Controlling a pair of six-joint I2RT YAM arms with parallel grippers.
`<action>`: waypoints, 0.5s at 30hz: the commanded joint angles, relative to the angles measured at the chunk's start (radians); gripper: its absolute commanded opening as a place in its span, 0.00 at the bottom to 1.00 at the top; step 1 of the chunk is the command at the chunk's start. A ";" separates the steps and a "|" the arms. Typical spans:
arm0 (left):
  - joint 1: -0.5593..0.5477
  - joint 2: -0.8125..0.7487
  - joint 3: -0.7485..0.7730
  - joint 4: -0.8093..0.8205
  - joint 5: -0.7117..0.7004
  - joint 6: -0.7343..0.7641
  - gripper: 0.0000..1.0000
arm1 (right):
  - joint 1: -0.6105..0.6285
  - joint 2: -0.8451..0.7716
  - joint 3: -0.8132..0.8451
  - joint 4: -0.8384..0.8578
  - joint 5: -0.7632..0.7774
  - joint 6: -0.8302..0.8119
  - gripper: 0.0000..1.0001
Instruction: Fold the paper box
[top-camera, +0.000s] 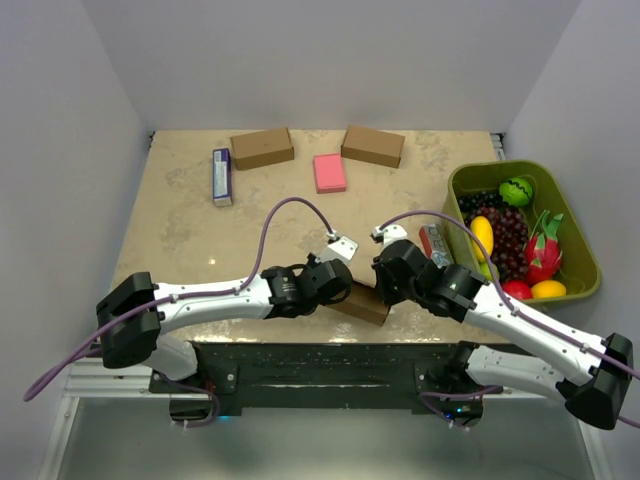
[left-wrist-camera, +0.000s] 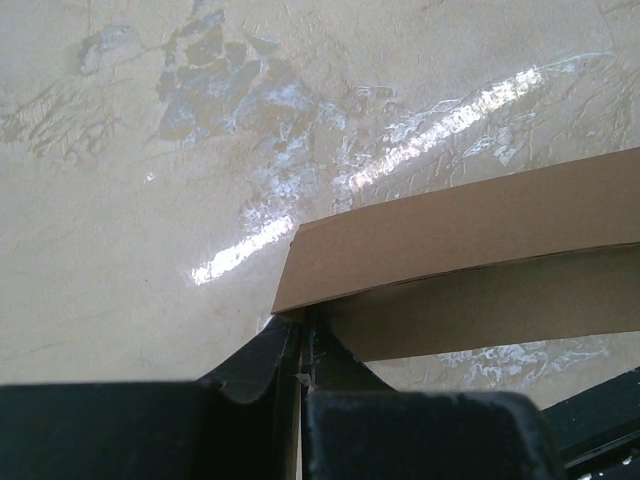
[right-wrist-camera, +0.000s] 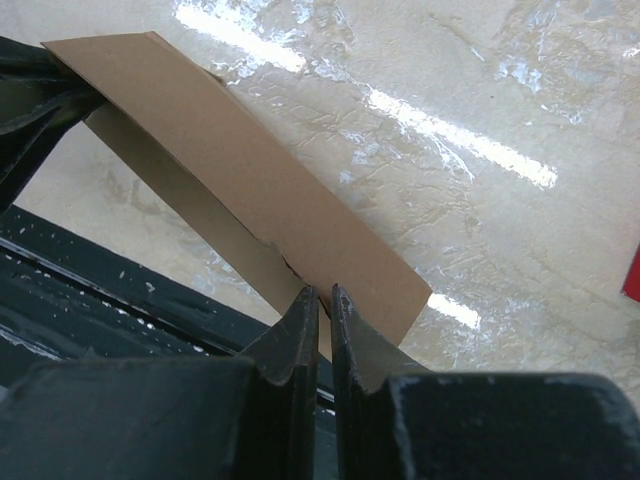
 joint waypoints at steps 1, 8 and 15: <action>-0.015 -0.025 0.020 -0.027 0.047 -0.002 0.12 | 0.008 0.022 -0.008 0.024 -0.009 0.002 0.07; -0.015 -0.065 0.014 -0.007 0.061 0.002 0.34 | 0.012 0.036 -0.006 0.018 0.000 0.005 0.07; -0.016 -0.111 -0.013 0.031 0.111 0.025 0.50 | 0.014 0.039 -0.006 0.019 0.005 0.009 0.06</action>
